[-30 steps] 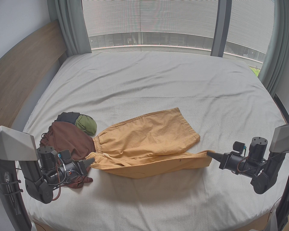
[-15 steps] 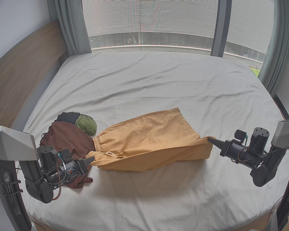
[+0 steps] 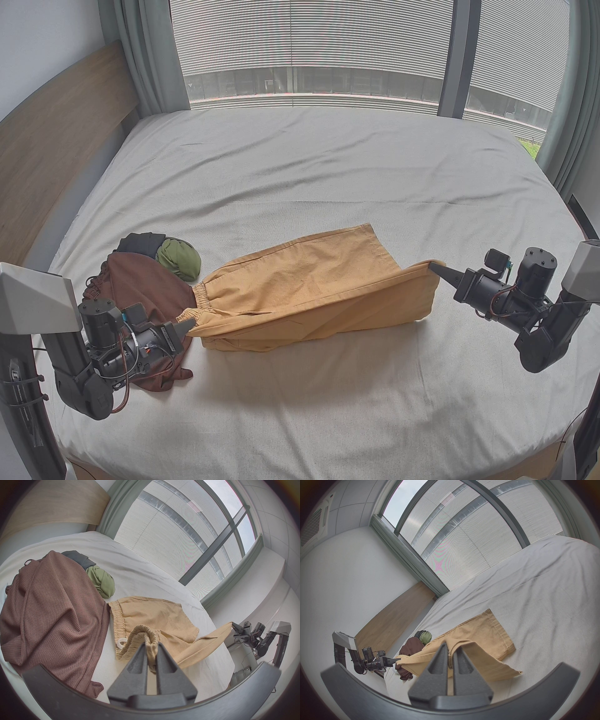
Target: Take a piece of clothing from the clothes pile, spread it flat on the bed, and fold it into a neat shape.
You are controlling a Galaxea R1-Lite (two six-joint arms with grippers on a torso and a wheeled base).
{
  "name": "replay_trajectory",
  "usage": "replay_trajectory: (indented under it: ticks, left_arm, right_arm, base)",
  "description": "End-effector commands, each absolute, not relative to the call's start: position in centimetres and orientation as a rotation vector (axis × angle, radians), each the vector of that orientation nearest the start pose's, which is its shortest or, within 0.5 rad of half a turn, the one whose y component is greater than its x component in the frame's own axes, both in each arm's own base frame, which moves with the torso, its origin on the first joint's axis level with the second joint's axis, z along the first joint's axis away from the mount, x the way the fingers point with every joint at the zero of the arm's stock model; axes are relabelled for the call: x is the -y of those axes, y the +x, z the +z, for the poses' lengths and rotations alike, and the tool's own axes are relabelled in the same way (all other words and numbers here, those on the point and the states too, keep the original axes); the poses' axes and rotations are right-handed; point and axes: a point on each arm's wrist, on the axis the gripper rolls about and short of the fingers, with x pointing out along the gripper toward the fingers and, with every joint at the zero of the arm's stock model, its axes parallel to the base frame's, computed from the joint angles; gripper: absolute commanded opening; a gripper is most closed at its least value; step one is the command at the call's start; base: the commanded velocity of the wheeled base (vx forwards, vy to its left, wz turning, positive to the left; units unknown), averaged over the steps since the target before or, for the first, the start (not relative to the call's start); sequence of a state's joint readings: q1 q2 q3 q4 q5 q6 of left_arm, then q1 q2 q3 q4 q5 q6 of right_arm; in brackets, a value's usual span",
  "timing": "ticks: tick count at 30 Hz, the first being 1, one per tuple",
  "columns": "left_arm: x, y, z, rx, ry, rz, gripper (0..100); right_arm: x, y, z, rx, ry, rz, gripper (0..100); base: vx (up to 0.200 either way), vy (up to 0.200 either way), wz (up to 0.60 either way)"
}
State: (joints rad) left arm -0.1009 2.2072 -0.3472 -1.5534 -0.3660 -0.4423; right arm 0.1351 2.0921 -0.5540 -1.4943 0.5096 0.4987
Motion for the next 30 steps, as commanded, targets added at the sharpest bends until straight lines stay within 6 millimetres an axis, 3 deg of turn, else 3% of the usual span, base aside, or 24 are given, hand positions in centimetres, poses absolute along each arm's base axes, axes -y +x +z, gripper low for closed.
replay_trajectory:
  ticks: [1,19,30]
  left_arm:
    - [3.8,29.7,2.3,-0.394,-0.475,-0.382,0]
    - [3.8,30.9,2.9,-0.343,-0.526,-0.324,0]
    - [3.8,31.0,2.9,-0.344,-0.540,-0.320,0]
  right_arm:
    - [-5.6,33.2,8.8,-0.188,0.486,0.624,0]
    - [-6.2,37.3,11.1,-0.167,0.482,0.629,0]
    - [-6.6,41.2,12.2,-0.179,0.481,0.623,0]
  base:
    - [0.000,0.000,0.00]
    - [0.000,0.000,0.00]
    - [0.000,0.000,0.00]
